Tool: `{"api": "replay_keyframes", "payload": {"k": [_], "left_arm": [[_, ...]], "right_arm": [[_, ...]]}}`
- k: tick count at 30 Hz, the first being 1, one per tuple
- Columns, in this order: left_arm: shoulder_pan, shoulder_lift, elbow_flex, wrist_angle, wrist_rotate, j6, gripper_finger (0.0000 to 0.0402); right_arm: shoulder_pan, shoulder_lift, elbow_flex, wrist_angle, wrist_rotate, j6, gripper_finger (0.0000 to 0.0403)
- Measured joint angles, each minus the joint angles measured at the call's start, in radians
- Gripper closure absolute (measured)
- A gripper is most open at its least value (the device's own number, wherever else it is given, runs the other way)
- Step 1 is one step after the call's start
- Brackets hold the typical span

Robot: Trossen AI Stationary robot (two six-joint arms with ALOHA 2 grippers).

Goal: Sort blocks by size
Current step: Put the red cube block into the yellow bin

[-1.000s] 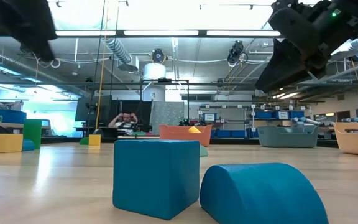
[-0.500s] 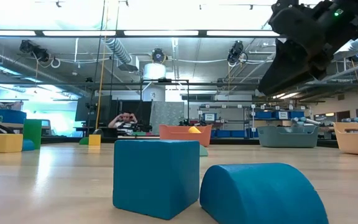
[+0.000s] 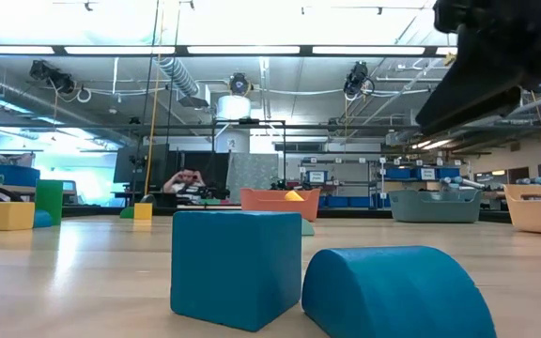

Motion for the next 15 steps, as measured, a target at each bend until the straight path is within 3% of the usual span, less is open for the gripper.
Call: {"api": "replay_keyframes", "payload": {"k": [10, 15], "left_arm": [[-0.004, -0.002, -0.107, 0.190, 0.016, -0.068, 0.0154], [-0.004, -0.007, -0.127, 0.179, 0.018, -0.093, 0.0154]], "right_arm": [[0.069, 0.000, 0.000, 0.009, 0.001, 0.003, 0.0245], [0.089, 0.000, 0.000, 0.011, 0.003, 0.003, 0.0245]]}}
